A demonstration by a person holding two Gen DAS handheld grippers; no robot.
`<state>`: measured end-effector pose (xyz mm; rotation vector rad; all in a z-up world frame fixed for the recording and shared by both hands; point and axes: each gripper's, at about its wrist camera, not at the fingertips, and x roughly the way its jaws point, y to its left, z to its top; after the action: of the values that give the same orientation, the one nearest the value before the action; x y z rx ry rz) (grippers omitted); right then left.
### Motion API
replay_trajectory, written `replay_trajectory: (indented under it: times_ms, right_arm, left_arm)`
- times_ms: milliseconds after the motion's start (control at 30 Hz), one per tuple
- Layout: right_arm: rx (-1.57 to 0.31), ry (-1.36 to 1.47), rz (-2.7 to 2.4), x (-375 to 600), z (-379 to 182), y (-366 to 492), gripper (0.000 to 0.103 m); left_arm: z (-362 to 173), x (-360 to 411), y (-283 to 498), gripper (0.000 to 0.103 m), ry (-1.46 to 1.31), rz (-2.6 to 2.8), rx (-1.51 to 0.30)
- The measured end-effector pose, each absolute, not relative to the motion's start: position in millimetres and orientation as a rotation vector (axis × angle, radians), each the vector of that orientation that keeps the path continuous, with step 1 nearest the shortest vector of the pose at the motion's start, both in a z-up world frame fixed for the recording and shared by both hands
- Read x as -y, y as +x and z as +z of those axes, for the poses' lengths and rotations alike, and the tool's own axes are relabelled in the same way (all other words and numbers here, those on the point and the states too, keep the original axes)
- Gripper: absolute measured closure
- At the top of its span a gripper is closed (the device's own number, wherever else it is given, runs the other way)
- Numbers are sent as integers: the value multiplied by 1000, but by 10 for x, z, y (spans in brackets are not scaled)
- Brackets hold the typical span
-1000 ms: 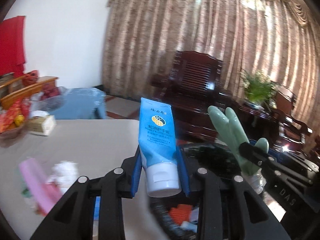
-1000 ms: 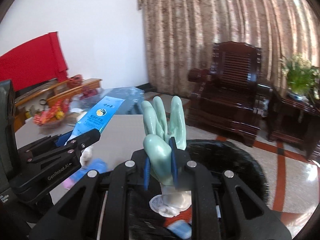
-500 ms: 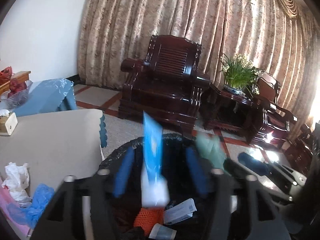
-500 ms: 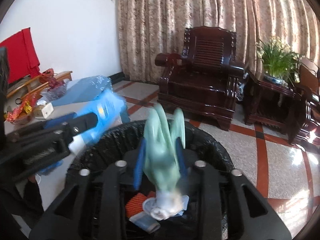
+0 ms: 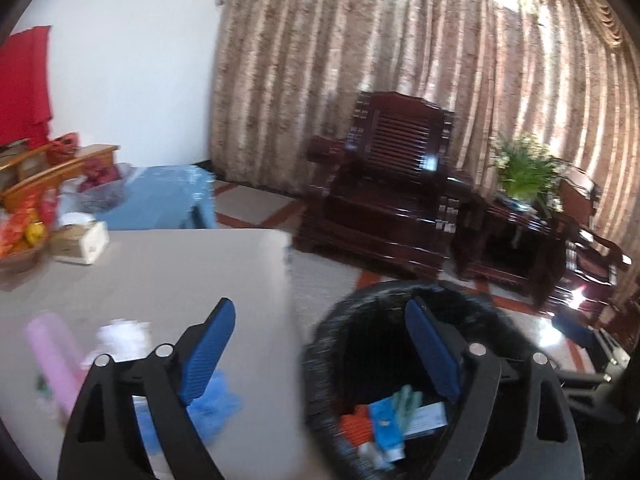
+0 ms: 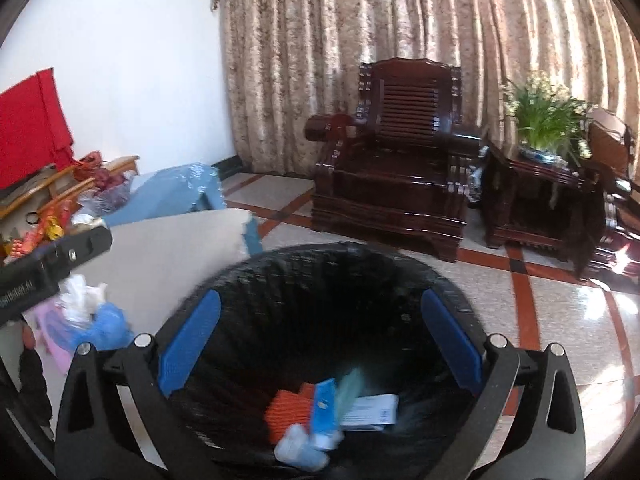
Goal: Collect trash
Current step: 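Move both tools back toward the pink strip and blue bags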
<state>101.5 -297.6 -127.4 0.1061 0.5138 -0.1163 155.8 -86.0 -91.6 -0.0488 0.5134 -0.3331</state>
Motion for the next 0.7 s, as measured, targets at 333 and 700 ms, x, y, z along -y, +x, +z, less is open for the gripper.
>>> replay_trajectory:
  times_ms: [333, 700]
  right_arm:
    - [-507, 80, 95, 1916, -1162, 1264, 5]
    - [-529, 35, 230, 1010, -1251, 1537, 5]
  left_arm:
    - [-964, -363, 1240, 17, -3, -59, -466]
    - [-1139, -1133, 1177, 18, -45, 99, -504]
